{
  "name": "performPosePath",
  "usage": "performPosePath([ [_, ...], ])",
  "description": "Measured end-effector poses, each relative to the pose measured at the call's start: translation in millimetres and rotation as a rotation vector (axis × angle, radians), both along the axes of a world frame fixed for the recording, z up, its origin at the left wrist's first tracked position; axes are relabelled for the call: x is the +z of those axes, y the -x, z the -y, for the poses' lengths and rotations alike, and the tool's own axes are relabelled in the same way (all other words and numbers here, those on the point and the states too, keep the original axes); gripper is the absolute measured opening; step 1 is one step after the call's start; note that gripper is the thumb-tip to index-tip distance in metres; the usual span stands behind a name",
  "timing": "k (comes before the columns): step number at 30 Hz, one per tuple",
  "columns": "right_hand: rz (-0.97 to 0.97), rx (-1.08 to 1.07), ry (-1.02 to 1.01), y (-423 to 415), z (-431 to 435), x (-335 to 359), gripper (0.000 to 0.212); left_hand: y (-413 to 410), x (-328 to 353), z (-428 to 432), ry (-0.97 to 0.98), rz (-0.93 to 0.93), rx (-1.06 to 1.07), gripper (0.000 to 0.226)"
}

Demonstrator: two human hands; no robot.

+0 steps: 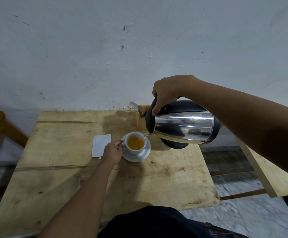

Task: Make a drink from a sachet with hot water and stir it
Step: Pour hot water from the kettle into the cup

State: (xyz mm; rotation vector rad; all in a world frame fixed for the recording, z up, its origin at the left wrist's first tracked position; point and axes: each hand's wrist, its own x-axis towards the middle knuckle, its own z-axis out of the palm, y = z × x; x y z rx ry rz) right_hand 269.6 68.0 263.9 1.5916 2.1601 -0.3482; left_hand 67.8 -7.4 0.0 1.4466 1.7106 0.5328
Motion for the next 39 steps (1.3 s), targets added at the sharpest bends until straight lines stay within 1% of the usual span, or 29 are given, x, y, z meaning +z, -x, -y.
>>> performPosePath([
  [22,-0.041,-0.034,0.007,-4,0,0,0.049,0,-1,-1,-0.024,-0.018,-0.009,0.033],
  [31,-0.055,-0.041,0.009,-7,0,-3,0.051,1,0,0,-0.024,-0.01,-0.008,0.033],
  [39,-0.17,-0.126,-0.01,-32,5,-6,0.052,-1,1,0,0.007,0.053,0.041,0.033],
])
